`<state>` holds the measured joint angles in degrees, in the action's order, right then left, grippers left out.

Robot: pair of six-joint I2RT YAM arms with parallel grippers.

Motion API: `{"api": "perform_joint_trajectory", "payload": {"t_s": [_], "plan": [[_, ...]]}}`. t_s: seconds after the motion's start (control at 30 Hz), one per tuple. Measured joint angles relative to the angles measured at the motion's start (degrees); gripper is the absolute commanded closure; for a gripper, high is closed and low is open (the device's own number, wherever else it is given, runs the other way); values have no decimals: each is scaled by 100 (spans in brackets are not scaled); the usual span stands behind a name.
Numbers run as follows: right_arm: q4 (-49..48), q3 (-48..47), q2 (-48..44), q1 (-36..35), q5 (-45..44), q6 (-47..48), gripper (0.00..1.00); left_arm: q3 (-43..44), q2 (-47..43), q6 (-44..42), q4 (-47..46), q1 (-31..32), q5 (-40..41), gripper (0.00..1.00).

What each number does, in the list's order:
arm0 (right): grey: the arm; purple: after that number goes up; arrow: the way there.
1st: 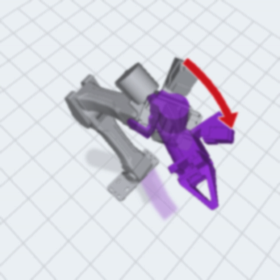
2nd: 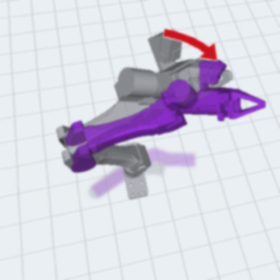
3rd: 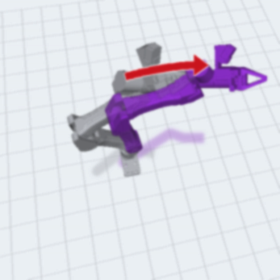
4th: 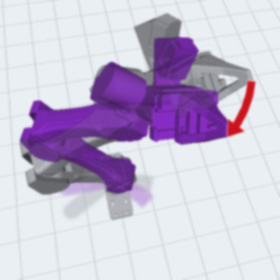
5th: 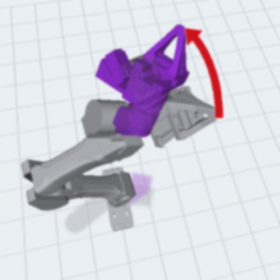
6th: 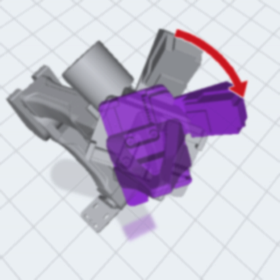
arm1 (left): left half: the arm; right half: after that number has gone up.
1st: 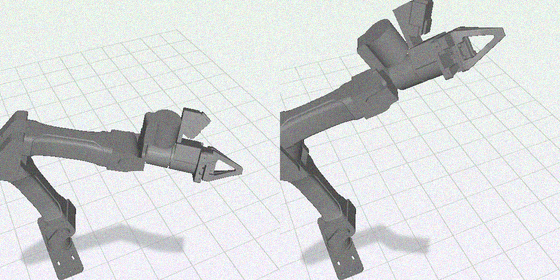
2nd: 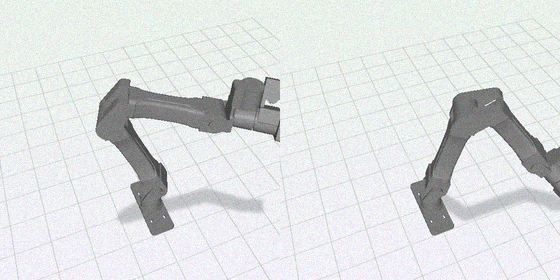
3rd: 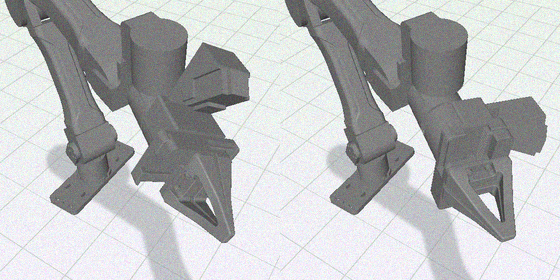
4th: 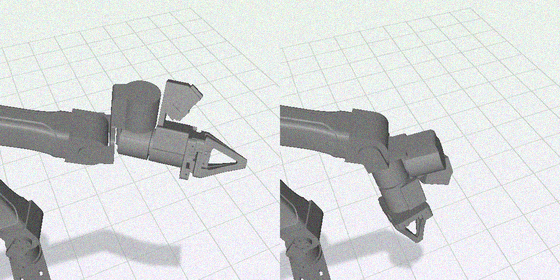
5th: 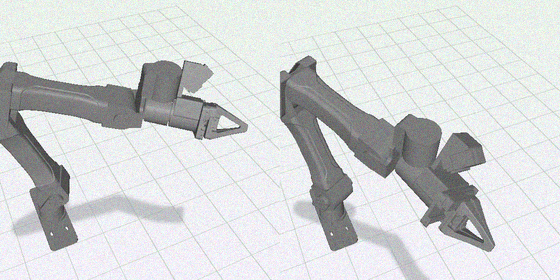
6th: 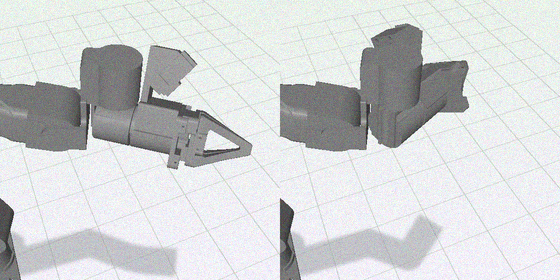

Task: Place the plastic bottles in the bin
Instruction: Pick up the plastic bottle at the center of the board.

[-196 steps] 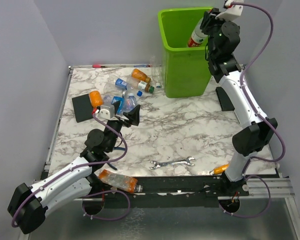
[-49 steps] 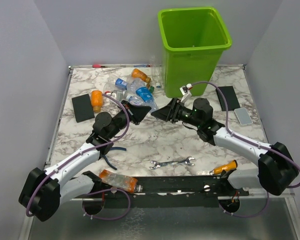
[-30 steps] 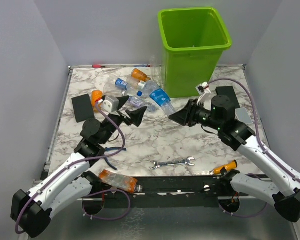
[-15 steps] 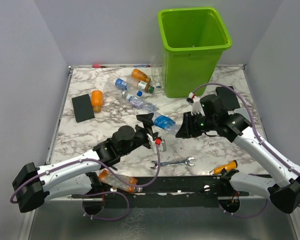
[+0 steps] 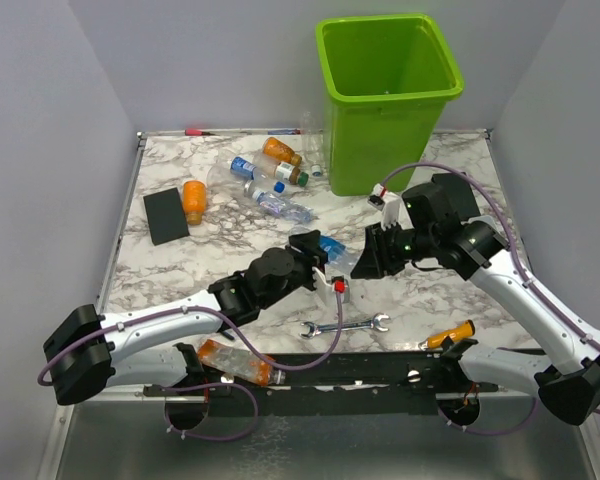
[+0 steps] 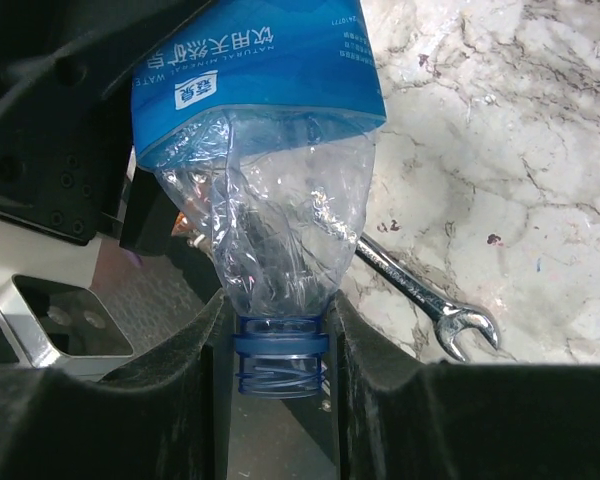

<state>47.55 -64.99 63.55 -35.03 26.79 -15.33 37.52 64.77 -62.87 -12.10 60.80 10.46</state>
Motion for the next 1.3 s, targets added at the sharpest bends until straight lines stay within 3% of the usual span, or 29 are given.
{"api": "perform_joint_trajectory", "payload": {"t_s": [0.1,0.13,0.2,0.23,0.3,0.37,0.57,0.73,0.93,1.1,1.3], "plan": [[4,0,-4,39,70,15,98,50,107,0,-96,26,96,70],[7,0,-7,50,76,15,86,50,127,-7,-116,37,116,75],[11,0,-22,55,70,13,52,52,162,13,-177,48,146,84],[11,-2,-35,55,52,11,40,52,168,28,-188,48,153,89],[0,-13,-107,52,-22,15,27,52,177,166,-205,46,164,94],[-85,-26,-299,48,-120,-4,20,52,197,422,-219,46,164,98],[-1266,31,-1521,46,-629,-216,16,63,203,1823,-243,46,-50,100],[-2935,610,-2350,46,-1045,-511,16,254,203,3742,-367,-63,-890,100],[-4122,1121,-2100,46,-1261,-824,15,426,221,6441,-1287,-758,-2538,100],[-4697,1182,-1928,46,-1381,-1029,15,426,435,8345,-2031,-1145,-3460,100],[-5302,1174,-1768,46,-1379,-1191,16,426,708,9512,-2339,-1156,-4057,100]]}}
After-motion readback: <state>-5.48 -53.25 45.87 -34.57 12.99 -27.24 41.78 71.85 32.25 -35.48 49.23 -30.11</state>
